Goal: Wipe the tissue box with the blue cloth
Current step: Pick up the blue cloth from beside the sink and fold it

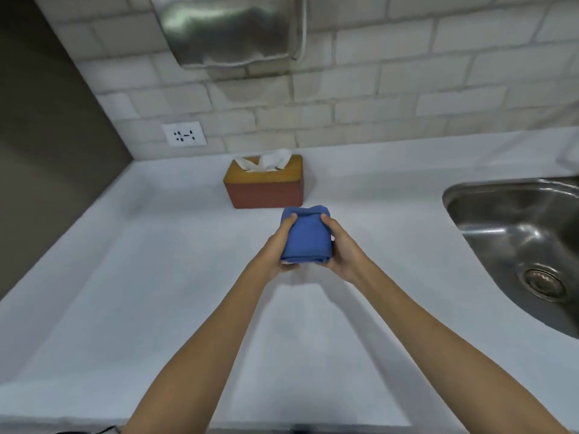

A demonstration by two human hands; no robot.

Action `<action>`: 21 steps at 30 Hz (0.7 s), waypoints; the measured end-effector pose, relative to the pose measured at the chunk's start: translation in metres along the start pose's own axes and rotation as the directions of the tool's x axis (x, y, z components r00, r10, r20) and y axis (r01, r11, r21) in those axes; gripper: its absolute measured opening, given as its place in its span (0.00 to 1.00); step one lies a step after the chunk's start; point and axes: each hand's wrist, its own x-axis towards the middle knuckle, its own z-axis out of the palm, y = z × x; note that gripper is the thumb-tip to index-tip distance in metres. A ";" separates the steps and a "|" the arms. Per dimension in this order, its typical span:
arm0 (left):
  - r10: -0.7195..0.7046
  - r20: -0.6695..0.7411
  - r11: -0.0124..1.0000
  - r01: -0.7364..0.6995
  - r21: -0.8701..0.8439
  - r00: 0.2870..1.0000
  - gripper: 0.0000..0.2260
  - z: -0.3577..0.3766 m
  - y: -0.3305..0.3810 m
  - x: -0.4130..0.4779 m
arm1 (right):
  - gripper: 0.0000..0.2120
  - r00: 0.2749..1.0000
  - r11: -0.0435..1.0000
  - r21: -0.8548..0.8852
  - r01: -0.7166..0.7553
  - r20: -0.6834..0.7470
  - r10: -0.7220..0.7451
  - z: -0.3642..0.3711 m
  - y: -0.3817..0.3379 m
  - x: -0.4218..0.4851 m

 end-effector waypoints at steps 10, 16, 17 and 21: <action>-0.082 -0.119 0.952 0.043 -0.303 0.989 0.17 -0.136 0.017 0.067 | 0.22 0.959 0.723 -0.690 0.035 -0.180 -0.217 0.048 -0.017 0.111; 0.049 -0.542 0.992 -0.105 -0.073 0.839 0.17 -0.193 0.055 0.131 | 0.26 0.878 0.634 -0.766 0.107 -0.226 -0.422 0.032 -0.033 0.169; 0.101 -0.568 0.993 -0.117 0.009 0.817 0.18 -0.197 0.061 0.139 | 0.26 0.882 0.623 -0.774 0.113 -0.211 -0.422 0.033 -0.034 0.175; 0.242 -0.584 0.967 -0.140 0.215 0.775 0.18 -0.199 0.082 0.171 | 0.30 0.908 0.573 -0.810 0.122 -0.142 -0.395 0.037 -0.033 0.191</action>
